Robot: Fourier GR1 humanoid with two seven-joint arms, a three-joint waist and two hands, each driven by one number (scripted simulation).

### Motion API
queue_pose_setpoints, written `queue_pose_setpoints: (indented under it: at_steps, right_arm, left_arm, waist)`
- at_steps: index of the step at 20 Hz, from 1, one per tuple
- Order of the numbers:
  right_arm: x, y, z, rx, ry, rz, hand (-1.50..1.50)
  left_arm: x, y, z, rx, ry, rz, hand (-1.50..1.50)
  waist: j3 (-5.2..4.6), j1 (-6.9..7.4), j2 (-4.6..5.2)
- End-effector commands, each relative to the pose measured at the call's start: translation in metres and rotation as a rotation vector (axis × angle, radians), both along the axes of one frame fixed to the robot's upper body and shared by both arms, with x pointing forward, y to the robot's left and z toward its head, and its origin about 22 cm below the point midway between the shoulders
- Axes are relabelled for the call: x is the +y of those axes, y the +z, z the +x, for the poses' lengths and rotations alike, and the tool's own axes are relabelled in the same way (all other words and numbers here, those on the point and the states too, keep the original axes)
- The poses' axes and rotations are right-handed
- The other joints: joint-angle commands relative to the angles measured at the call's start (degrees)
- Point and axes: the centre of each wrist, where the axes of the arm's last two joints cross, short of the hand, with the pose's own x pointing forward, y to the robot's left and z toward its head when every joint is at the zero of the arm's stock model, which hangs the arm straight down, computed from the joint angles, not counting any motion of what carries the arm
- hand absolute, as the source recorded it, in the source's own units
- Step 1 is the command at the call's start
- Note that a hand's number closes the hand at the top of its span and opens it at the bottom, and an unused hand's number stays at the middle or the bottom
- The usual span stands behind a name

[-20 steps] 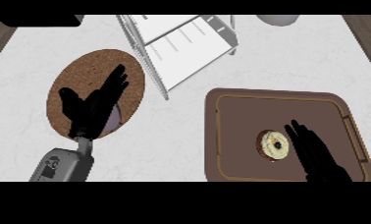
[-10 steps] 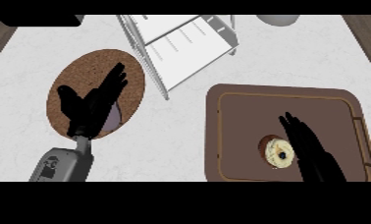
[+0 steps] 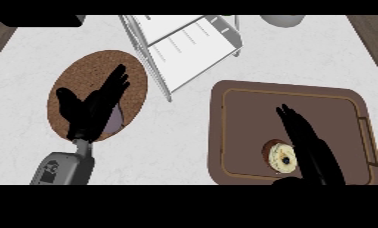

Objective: Pick the cupcake from the tray and place it in the tiered basket

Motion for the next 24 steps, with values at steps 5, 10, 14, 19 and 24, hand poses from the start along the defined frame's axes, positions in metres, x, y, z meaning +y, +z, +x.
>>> queue_pose_setpoints:
  at_steps: [5,10,14,19,24]
  right_arm:
    - [0.01,-0.036,-0.003,0.044,0.093,-0.003,1.5]
    - [-0.001,-0.029,0.008,-0.046,0.15,-0.009,1.5]
    - [0.006,-0.044,0.021,-0.073,0.147,-0.024,1.5]
    - [0.033,-0.021,-0.005,-0.152,0.139,0.075,1.5]
    - [-0.059,0.014,0.083,0.089,0.201,-0.176,1.5]
  left_arm:
    - [-0.008,-0.009,0.007,0.003,0.003,0.002,0.0]
    - [-0.003,-0.009,0.003,0.008,0.002,0.002,0.0]
    - [-0.007,-0.013,-0.007,-0.009,-0.015,0.0,0.0]
    - [0.008,-0.004,0.0,0.002,-0.011,0.018,0.0]
    - [0.001,-0.001,-0.003,-0.01,-0.042,0.007,0.0]
  waist:
    - [0.36,-0.03,0.29]
    - [0.37,0.13,0.23]
    - [0.39,0.52,0.27]
    - [0.36,-0.04,0.14]
    - [0.35,1.93,0.64]
